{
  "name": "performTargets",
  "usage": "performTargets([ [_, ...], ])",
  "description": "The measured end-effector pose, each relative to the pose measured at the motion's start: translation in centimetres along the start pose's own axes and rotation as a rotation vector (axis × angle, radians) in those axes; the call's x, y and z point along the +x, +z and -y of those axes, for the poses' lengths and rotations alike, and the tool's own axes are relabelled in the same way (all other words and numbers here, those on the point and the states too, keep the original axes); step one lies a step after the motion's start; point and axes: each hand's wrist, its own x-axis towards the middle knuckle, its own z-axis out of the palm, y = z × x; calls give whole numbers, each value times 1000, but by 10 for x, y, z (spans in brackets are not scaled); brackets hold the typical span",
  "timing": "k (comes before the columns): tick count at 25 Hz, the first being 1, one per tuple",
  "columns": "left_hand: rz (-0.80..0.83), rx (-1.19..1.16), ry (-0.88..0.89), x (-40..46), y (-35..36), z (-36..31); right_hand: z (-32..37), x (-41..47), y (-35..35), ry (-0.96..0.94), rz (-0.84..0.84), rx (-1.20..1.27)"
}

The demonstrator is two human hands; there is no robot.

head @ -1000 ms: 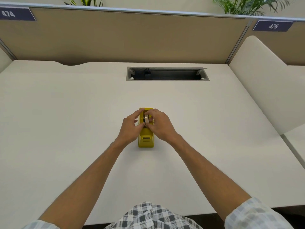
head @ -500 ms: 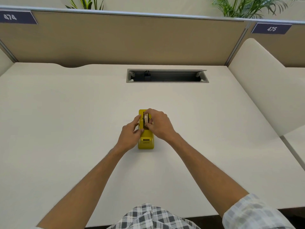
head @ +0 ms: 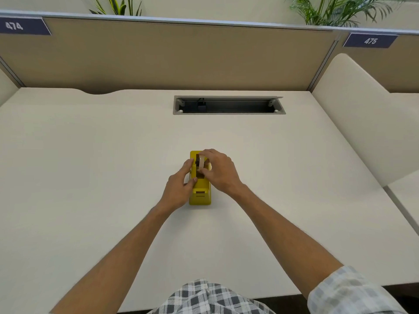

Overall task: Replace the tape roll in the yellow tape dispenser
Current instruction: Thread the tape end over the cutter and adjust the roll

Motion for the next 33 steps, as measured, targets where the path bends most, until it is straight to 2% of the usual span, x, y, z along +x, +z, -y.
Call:
performTargets([
  [3,-5,21,29,-1,2,1,0,-1,-2,9,-49,84],
  [7,-135,-34,75,0,5,-2,1,-2,-2,59,-93,241],
  [12,-226,-30,180,4,5,-4,-3,-6,4,80,-75,268],
  [21,-257,38,185,5,2,-9,-3,-6,1,106,-83,334],
  [28,-258,-152,171,0,-2,-22,0,-7,-12,120,-120,426],
  [33,-239,-197,200,-3,-6,-29,4,-10,-17,113,-130,482],
])
